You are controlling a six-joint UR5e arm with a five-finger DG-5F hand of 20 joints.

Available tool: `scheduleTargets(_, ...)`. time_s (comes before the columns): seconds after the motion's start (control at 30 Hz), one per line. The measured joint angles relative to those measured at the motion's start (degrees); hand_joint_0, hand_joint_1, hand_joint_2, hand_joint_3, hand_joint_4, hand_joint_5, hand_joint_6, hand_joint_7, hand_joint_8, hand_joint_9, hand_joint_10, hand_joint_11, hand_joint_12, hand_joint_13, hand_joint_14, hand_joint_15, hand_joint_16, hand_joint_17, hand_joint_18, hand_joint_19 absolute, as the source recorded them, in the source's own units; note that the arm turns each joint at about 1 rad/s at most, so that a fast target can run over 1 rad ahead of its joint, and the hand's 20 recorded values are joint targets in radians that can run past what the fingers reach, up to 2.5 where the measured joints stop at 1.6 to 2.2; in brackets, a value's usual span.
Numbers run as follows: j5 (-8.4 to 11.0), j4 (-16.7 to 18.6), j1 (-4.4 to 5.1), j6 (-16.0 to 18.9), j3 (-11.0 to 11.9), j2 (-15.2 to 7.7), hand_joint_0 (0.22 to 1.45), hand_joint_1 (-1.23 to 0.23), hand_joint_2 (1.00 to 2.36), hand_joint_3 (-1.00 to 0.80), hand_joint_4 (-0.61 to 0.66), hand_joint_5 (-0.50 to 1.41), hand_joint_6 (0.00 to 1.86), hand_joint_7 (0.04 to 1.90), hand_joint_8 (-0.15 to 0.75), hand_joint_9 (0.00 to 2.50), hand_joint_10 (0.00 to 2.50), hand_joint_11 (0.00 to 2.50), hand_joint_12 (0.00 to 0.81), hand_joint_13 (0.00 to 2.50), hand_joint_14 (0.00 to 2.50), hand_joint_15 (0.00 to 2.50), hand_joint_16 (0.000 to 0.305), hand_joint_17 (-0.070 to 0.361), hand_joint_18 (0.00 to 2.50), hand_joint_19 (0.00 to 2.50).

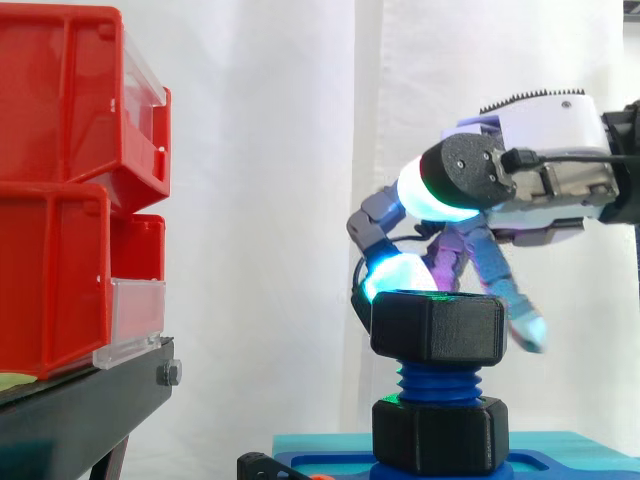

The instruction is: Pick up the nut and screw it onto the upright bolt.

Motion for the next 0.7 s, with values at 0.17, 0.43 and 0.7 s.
scheduleTargets(0.17, -0.26, -1.5, -0.55, -1.0, 1.8, 0.0, 0.48, -0.29, 1.0, -0.5, 0.24, -0.07, 0.5, 1.06, 0.319, 1.27, 0.0, 0.13, 0.324, 0.92, 0.0, 0.0, 0.03, 0.067, 0.51, 0.0)
scheduleTargets(0.43, -0.48, -1.5, -0.51, -1.1, 2.8, 0.0, 0.46, -0.37, 1.0, -0.5, 0.22, -0.14, 0.5, 0.7, 0.265, 0.69, 0.0, 0.0, 0.32, 0.19, 0.0, 0.0, 0.038, 0.085, 0.0, 0.0)
scheduleTargets(0.7, -0.35, -2.3, 0.26, -0.4, 2.8, 0.0, 0.45, -0.39, 1.0, -0.5, 0.21, -0.15, 0.5, 0.66, 0.253, 0.66, 0.0, 0.0, 0.313, 0.16, 0.0, 0.0, 0.038, 0.087, 0.0, 0.0)
